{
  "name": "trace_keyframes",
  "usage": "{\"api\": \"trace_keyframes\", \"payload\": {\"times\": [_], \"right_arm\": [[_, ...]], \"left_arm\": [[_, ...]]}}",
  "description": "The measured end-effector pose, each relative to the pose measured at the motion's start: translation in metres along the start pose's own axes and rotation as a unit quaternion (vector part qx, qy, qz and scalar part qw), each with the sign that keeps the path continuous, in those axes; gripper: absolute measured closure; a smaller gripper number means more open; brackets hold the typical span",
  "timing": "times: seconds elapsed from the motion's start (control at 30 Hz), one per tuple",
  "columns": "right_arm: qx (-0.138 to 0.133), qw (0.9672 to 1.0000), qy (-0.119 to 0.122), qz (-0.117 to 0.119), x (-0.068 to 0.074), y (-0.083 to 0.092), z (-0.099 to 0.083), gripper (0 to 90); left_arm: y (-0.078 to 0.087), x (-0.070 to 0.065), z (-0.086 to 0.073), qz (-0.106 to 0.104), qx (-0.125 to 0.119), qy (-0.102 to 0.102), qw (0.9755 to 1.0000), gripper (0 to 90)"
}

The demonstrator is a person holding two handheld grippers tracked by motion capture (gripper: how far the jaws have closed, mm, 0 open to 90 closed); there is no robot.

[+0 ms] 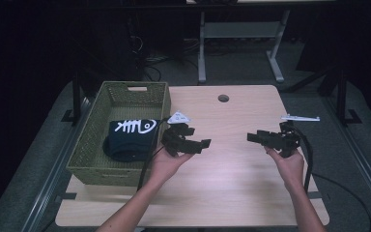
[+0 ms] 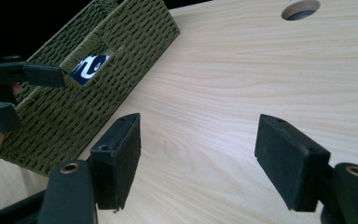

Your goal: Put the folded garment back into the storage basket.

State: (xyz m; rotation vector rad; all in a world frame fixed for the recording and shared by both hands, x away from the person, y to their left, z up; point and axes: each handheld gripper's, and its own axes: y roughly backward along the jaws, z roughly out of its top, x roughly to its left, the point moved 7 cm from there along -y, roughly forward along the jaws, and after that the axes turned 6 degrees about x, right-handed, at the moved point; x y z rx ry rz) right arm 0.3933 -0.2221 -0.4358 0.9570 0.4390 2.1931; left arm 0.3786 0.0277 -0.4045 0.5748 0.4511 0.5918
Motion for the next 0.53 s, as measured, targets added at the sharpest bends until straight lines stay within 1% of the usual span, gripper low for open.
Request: {"api": "trace_keyframes", "payload": {"times": [0.03,0.1,0.13,0.33,0.43,0.53], "right_arm": [[-0.001,1.0,0.001,-0.002,-0.002,0.001,-0.001,30.7],[-0.002,1.0,-0.002,-0.002,-0.004,0.003,-0.003,30.6],[-0.001,1.0,-0.002,-0.003,-0.005,0.005,-0.005,30.5],[-0.001,1.0,-0.002,-0.007,-0.011,0.011,-0.011,29.8],[-0.002,1.0,-0.004,-0.008,-0.015,0.015,-0.016,28.8],[-0.004,0.9999,0.0,-0.011,-0.017,0.019,-0.022,26.6]], "left_arm": [[-0.001,-0.001,0.0,0.0,-0.002,0.001,1.0,22.0],[-0.004,-0.003,0.0,0.0,-0.003,-0.004,1.0,22.0],[-0.006,-0.005,0.0,-0.002,-0.003,-0.001,1.0,22.0],[-0.014,-0.011,-0.003,-0.001,-0.002,-0.008,1.0,22.0],[-0.016,-0.014,-0.006,-0.004,-0.004,-0.004,1.0,21.8],[-0.016,-0.017,-0.009,0.0,-0.007,-0.012,0.9999,21.5]]}}
